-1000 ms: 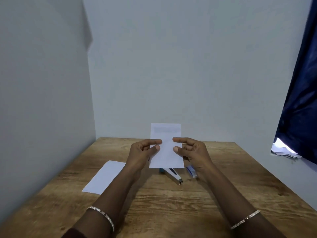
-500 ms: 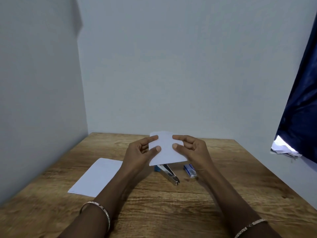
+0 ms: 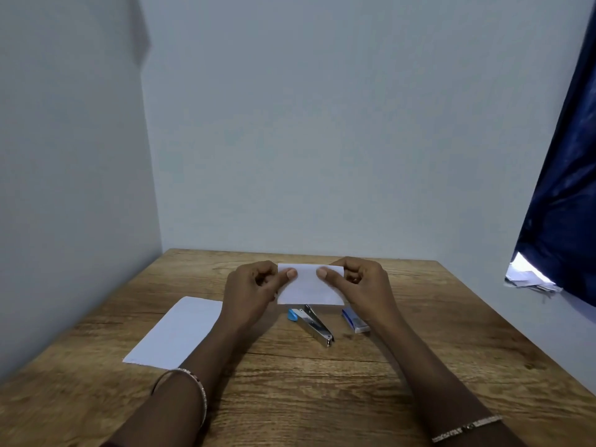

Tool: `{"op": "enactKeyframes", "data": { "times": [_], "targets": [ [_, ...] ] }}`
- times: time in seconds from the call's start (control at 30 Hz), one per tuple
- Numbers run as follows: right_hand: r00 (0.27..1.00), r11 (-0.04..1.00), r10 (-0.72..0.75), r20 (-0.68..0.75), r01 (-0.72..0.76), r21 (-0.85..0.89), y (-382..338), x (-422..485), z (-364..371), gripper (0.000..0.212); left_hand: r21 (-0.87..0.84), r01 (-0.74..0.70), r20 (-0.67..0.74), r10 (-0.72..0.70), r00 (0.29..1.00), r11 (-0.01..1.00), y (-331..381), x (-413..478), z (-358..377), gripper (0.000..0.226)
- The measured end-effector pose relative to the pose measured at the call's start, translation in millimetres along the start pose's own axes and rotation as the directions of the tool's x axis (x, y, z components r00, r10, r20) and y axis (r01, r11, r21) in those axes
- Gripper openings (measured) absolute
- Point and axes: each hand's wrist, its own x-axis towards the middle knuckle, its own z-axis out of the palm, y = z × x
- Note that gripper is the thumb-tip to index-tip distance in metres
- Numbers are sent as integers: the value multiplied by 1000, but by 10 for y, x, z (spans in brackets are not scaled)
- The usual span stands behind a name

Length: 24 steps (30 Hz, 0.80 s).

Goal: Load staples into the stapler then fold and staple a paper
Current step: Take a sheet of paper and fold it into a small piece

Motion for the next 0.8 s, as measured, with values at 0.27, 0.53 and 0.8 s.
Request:
{"op": "enactKeyframes", "data": {
  "times": [0.27,0.53,0.8],
  "targets": [
    [987,938,160,-24,-144,315,-76,-14,-20,49,-184,164,54,-156,986,969,74,20,9,43],
    [941,861,337,15,-315,400,-109,-29,5,30,-480,358,345,-203,916,801,189,-65,52,30],
    [985,985,167,-37,-166,38,-114,-32,-6,29,-361,246,284,-146,948,899,125,-53,33,21]
  ]
}}
